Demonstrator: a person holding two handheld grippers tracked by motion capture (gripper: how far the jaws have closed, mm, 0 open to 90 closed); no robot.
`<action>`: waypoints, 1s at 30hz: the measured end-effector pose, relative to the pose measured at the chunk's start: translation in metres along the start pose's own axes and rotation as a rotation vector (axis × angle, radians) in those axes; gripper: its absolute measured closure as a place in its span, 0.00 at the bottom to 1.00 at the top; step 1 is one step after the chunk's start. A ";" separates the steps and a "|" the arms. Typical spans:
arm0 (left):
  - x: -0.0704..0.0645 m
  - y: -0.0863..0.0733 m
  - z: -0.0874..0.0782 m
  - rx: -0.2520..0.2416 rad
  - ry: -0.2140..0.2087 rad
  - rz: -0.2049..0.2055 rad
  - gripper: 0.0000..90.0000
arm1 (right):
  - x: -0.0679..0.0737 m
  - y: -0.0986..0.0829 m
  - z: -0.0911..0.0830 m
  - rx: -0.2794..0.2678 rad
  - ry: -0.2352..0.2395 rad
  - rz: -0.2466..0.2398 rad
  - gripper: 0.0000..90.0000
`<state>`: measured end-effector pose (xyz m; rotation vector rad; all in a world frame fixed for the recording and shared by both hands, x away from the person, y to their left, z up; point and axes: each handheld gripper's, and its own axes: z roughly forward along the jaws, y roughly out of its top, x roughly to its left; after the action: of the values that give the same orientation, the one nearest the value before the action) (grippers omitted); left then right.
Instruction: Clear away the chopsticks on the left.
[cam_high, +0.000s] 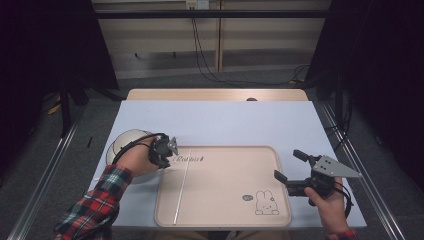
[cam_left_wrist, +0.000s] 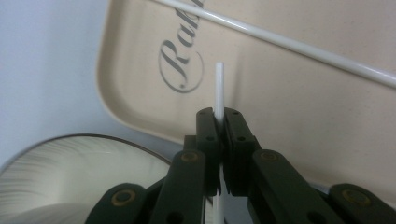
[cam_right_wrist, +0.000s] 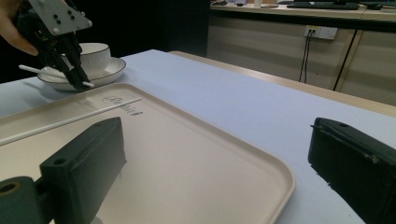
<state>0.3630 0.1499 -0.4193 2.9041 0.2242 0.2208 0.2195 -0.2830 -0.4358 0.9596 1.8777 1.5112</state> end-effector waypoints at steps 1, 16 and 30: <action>0.001 0.002 -0.004 -0.004 0.008 -0.002 0.97 | 0.000 0.000 0.000 0.005 -0.002 -0.002 0.04; 0.008 0.021 -0.061 -0.274 0.057 -0.112 0.97 | 0.000 0.000 0.000 0.004 -0.001 -0.002 0.04; 0.019 0.015 -0.116 -0.608 0.153 -0.309 0.97 | 0.001 0.000 0.000 0.005 0.002 0.002 0.04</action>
<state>0.3644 0.1627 -0.3012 2.2185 0.5232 0.3801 0.2188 -0.2822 -0.4358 0.9634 1.8827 1.5101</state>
